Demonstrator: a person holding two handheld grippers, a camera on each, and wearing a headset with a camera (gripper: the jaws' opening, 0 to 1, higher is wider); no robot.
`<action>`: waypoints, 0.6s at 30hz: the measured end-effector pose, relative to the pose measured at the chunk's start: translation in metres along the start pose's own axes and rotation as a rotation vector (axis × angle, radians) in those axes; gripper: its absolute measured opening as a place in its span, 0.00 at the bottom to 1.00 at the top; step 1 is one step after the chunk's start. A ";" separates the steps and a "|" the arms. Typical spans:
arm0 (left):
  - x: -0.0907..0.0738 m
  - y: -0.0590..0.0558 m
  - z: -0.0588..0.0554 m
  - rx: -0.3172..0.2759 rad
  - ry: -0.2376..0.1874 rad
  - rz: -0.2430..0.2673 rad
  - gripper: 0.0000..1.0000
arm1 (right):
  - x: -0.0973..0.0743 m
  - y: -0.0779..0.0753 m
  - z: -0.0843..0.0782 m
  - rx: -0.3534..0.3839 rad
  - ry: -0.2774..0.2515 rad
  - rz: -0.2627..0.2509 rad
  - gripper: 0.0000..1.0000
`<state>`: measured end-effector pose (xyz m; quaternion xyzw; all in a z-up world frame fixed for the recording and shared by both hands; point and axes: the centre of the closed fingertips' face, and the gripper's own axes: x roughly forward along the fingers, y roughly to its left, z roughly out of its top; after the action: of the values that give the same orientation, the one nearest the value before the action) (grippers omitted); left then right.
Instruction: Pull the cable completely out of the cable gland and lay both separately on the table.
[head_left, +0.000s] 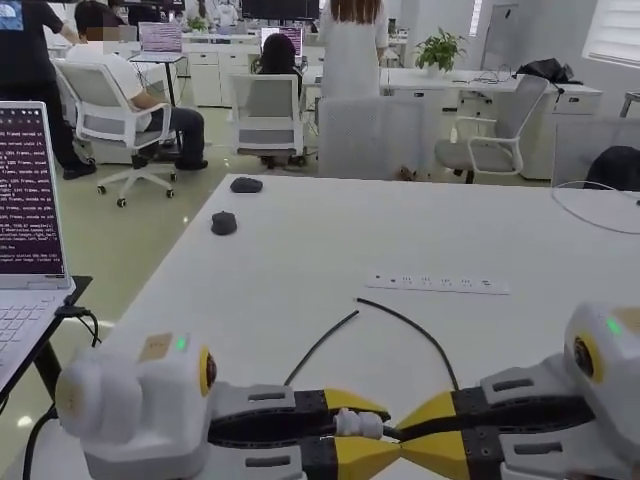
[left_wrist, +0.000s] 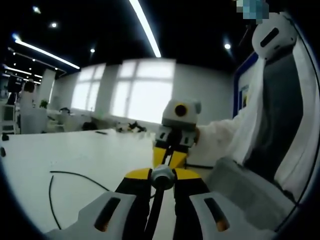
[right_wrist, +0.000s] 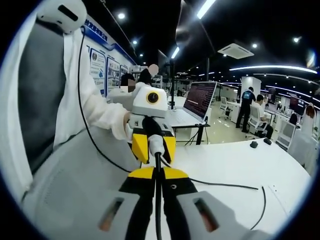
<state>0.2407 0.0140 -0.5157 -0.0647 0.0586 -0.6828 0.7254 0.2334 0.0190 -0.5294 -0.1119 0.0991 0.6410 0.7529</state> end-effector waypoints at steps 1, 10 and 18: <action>0.000 0.000 0.000 0.000 -0.001 0.000 0.17 | 0.000 0.000 -0.001 0.003 0.001 -0.001 0.02; -0.002 0.002 0.000 0.003 -0.001 0.006 0.17 | -0.003 -0.002 -0.014 0.021 0.025 -0.011 0.02; -0.005 0.004 0.003 0.004 -0.010 0.017 0.17 | -0.009 -0.006 -0.040 0.048 0.083 -0.035 0.02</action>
<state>0.2445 0.0196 -0.5133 -0.0661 0.0539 -0.6764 0.7316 0.2372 -0.0023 -0.5653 -0.1220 0.1434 0.6198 0.7618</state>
